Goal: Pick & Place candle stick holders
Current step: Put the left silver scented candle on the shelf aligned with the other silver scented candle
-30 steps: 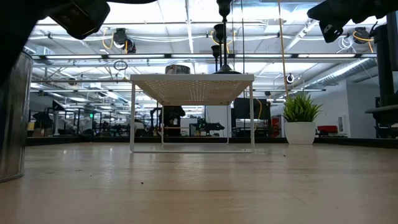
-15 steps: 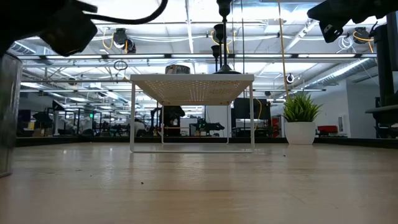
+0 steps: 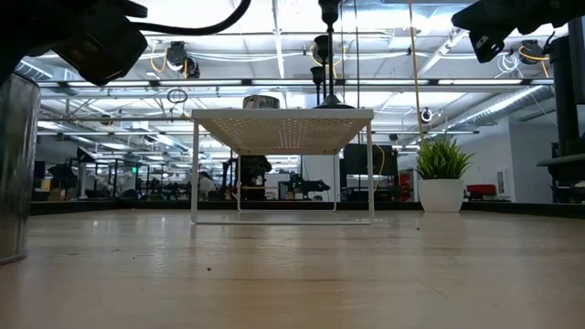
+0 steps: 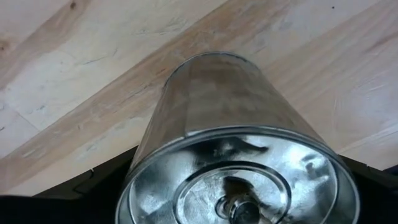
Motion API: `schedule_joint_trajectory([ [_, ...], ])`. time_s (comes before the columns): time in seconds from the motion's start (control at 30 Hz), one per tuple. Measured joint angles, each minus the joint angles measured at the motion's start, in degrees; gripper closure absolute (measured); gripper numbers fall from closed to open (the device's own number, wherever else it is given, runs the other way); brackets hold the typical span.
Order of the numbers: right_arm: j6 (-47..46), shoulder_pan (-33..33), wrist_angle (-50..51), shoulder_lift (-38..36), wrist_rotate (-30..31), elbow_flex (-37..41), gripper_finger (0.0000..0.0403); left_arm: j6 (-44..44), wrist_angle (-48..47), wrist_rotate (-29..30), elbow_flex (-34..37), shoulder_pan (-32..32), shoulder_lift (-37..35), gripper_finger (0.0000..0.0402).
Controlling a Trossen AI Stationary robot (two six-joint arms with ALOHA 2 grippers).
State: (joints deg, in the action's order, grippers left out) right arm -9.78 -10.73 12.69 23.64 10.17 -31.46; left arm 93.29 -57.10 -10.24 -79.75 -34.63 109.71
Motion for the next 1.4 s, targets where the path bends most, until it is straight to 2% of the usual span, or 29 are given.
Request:
schedule_joint_trajectory([
  [0.2, 0.0, 0.0, 0.0, 0.0, 0.0, 0.0, 0.0403, -0.3, 0.0, 0.0, 0.0, 0.0, 0.0, 0.0044],
  [0.57, -0.2, 0.0, 0.0, 0.0, 0.0, 0.0, 0.0403, -0.8, 0.0, -0.3, 0.0, 0.4, 0.0, 0.0045],
  [0.77, -0.2, 0.0, 0.0, 0.0, 0.0, 0.0, 0.0403, -5.9, -0.2, -2.2, 0.0, 2.3, -1.1, 0.0045],
  [1.03, -0.1, 0.0, -0.5, 0.0, 0.0, 0.0, 0.0403, -12.3, -7.1, -3.3, 0.0, 6.1, -8.9, 0.0045],
  [1.3, 0.0, 0.0, -0.6, 0.0, 0.1, 0.0, 0.0403, -13.7, -12.2, -3.0, 0.0, 11.1, -22.4, 0.0045],
  [1.4, 0.0, 0.0, -0.7, 0.0, 0.2, 0.0, 0.0403, -14.7, -12.6, -0.9, 0.0, 14.0, -27.2, 0.0045],
])
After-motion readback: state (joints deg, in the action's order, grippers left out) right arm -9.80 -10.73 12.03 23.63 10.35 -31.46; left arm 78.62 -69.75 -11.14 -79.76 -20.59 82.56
